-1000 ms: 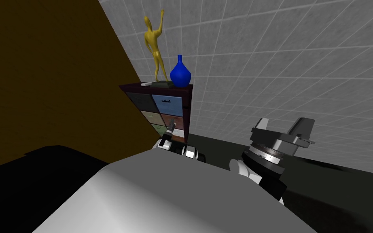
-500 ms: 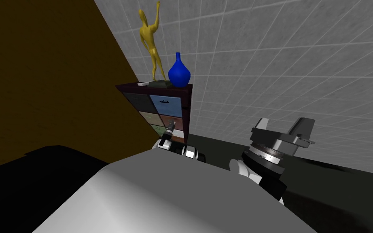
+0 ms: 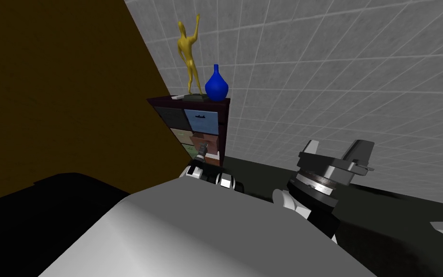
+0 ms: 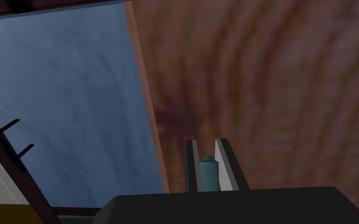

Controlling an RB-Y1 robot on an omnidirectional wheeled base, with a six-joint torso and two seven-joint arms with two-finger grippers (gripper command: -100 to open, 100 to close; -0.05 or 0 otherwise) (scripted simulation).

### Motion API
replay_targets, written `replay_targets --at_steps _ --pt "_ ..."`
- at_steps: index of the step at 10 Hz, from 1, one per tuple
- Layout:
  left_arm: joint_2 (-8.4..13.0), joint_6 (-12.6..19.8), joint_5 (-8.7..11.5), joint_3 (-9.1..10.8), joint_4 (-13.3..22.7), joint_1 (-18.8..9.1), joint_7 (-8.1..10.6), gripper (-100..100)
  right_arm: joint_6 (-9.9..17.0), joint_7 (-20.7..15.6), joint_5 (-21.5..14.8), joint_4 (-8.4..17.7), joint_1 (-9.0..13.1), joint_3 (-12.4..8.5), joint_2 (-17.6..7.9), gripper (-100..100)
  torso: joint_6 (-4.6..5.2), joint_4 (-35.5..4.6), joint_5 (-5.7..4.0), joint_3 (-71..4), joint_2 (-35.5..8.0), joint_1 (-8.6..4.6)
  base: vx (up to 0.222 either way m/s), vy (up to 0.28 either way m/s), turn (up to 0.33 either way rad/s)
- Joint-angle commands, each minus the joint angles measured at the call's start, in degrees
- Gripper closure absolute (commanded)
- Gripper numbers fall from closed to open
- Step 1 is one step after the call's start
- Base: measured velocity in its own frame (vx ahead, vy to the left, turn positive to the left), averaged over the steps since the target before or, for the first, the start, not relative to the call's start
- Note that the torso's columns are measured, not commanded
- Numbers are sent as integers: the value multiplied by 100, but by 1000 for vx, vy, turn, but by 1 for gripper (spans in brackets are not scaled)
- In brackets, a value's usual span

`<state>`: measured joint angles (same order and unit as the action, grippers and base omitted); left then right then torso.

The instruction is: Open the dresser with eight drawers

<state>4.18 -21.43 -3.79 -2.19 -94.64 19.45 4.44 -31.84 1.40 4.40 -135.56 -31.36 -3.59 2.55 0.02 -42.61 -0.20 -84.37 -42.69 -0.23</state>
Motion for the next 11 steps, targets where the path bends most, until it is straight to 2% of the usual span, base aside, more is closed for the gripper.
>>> replay_targets --at_steps 1,3,4,11 --pt "22 -7 -9 -42 -96 111 22 100 0 0 0 0 -1 0 0 0 0 6 -1 -21 39 3 -129 -12 23" --pt "37 -34 -14 -69 -176 173 35 100 0 0 0 0 -1 0 0 0 2 14 8 -6 13 6 -184 5 12" --pt "58 219 -14 -70 -417 271 67 -100 0 0 0 0 0 0 0 0 1 8 6 -3 7 8 -80 2 -13" --pt "185 982 -9 -96 -1508 588 215 -100 -1 0 0 -1 -3 -1 0 0 -2 26 18 -10 25 22 18 -3 -11"
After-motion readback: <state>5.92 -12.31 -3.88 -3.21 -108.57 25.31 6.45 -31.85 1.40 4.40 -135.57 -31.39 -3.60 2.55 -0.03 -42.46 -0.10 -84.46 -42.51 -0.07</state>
